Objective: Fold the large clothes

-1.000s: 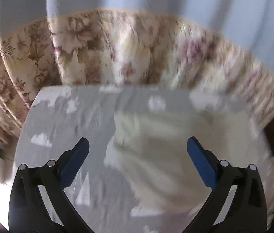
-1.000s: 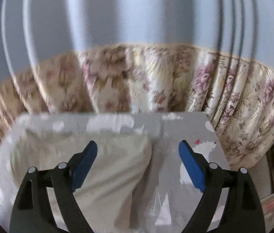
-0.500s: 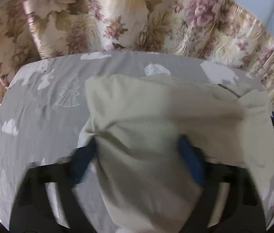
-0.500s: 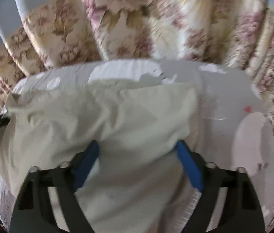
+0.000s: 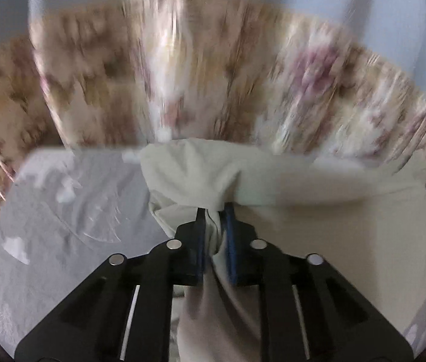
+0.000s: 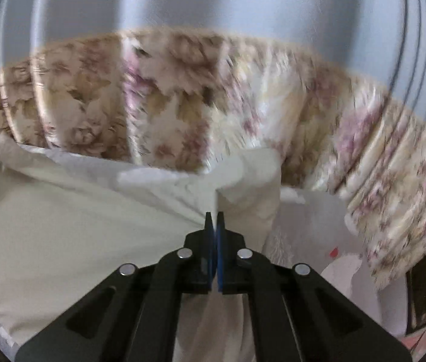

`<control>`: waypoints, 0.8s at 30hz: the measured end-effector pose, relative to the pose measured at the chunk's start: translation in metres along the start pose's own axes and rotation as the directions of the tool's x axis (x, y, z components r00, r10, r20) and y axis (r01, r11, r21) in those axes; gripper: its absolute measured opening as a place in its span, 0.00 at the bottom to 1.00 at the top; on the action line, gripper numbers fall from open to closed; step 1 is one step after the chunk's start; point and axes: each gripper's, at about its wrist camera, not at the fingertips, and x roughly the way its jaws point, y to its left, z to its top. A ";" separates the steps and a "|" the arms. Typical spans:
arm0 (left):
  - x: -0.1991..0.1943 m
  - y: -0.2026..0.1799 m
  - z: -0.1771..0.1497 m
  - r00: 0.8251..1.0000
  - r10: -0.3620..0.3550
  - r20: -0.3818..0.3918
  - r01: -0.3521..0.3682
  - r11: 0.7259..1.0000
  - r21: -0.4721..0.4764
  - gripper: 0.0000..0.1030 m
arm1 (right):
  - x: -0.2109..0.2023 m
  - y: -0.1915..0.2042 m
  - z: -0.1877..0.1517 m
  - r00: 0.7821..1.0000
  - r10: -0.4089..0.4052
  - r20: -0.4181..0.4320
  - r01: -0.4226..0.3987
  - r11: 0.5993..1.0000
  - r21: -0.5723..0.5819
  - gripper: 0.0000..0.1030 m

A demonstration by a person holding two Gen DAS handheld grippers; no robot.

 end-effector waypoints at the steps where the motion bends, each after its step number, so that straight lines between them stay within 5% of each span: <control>1: 0.026 0.007 -0.003 0.994 0.013 -0.106 -0.014 1.000 -0.016 0.22 | 0.015 -0.006 -0.004 0.998 0.022 -0.062 -0.020 0.999 0.031 0.01; 2: 0.040 0.012 -0.007 0.985 0.008 -0.172 -0.013 0.999 -0.030 0.27 | 0.026 -0.014 -0.009 0.994 0.034 -0.104 -0.027 0.997 0.069 0.01; 6: 0.023 0.028 -0.011 0.980 0.103 -0.169 -0.104 0.995 0.006 0.62 | 0.017 -0.047 -0.017 0.985 -0.006 -0.173 0.030 0.991 0.132 0.05; 8: 0.000 0.042 -0.012 0.978 0.126 -0.168 -0.127 0.992 0.001 0.69 | -0.008 -0.067 -0.020 0.986 0.085 -0.140 -0.053 0.975 0.218 0.06; 9: -0.013 0.045 -0.015 0.977 0.133 -0.163 -0.134 0.991 0.005 0.73 | -0.023 -0.070 -0.024 0.985 0.126 -0.116 -0.095 0.967 0.238 0.12; 12: -0.042 0.046 -0.030 0.982 0.140 -0.128 -0.136 0.990 0.035 0.83 | -0.060 -0.062 -0.042 0.977 0.212 -0.039 -0.194 0.945 0.263 0.74; 17: -0.070 0.025 -0.080 0.992 -0.042 -0.122 0.045 0.999 0.019 0.88 | -0.063 -0.034 -0.084 0.917 0.396 -0.048 -0.354 0.864 0.359 0.75; 19: -0.066 0.016 -0.094 0.989 -0.072 -0.129 0.075 0.997 0.016 0.87 | -0.058 -0.025 -0.094 0.912 0.405 -0.067 -0.356 0.862 0.360 0.74; 20: -0.062 0.012 -0.099 0.989 -0.080 -0.125 0.083 0.996 0.019 0.76 | -0.055 -0.019 -0.097 0.912 0.404 -0.067 -0.357 0.866 0.351 0.70; 21: -0.058 0.010 -0.102 0.987 -0.099 -0.128 0.102 0.995 0.017 0.46 | -0.052 -0.012 -0.098 0.902 0.425 -0.071 -0.378 0.860 0.344 0.46; 22: -0.050 0.008 -0.105 0.976 -0.148 -0.160 0.151 0.988 0.006 0.29 | -0.050 -0.007 -0.099 0.899 0.431 -0.079 -0.384 0.862 0.330 0.34; 24: -0.052 0.002 -0.107 0.978 -0.137 -0.157 0.142 0.990 0.021 0.10 | -0.064 0.013 -0.094 0.933 0.351 -0.079 -0.329 0.921 0.211 0.21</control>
